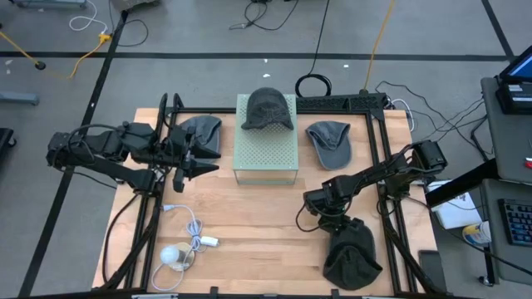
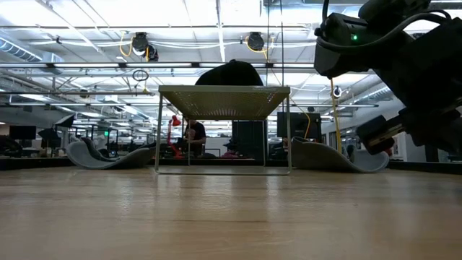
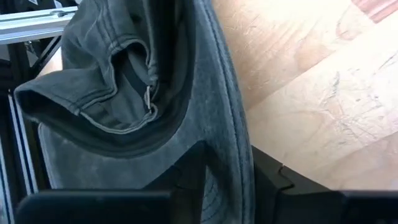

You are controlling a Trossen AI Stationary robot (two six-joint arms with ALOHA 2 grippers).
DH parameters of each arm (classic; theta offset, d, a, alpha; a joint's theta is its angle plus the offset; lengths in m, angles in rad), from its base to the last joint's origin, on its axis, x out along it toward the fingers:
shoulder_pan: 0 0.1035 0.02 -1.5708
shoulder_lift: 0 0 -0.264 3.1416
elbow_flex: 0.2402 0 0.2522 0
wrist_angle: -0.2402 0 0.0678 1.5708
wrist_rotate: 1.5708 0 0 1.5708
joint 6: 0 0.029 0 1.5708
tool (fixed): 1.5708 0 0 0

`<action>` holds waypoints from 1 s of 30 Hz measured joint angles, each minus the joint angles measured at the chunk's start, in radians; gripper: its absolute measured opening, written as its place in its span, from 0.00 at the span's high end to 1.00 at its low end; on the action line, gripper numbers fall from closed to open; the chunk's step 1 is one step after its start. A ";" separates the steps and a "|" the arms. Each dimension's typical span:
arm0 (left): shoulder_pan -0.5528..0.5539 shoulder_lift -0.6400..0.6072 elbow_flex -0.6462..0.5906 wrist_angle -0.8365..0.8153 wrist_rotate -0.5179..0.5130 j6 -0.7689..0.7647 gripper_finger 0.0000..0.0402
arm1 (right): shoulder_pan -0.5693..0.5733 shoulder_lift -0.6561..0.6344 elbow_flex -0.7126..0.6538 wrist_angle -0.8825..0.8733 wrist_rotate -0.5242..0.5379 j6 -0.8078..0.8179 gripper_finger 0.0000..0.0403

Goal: Pick & Place hat
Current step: Stack the black cap on top of the black cap on the shelf

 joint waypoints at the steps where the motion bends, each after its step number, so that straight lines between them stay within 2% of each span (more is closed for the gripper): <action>1: 0.000 0.000 0.000 0.000 0.000 0.000 0.56 | 0.000 0.000 0.000 -0.001 -0.001 0.002 0.84; 10: 0.000 0.000 0.000 0.000 0.000 0.003 0.56 | 0.000 -0.001 0.000 -0.018 -0.018 0.007 0.98; 17: 0.000 0.000 0.000 0.000 -0.002 0.002 0.56 | -0.001 -0.002 0.000 -0.026 -0.094 0.026 0.98; 23: 0.000 0.000 0.000 0.001 -0.041 0.002 0.56 | -0.010 -0.058 0.000 -0.024 -0.086 0.144 0.99; 30: 0.000 0.000 0.000 0.001 -0.052 0.002 0.56 | -0.035 -0.186 0.000 -0.029 -0.057 0.297 0.99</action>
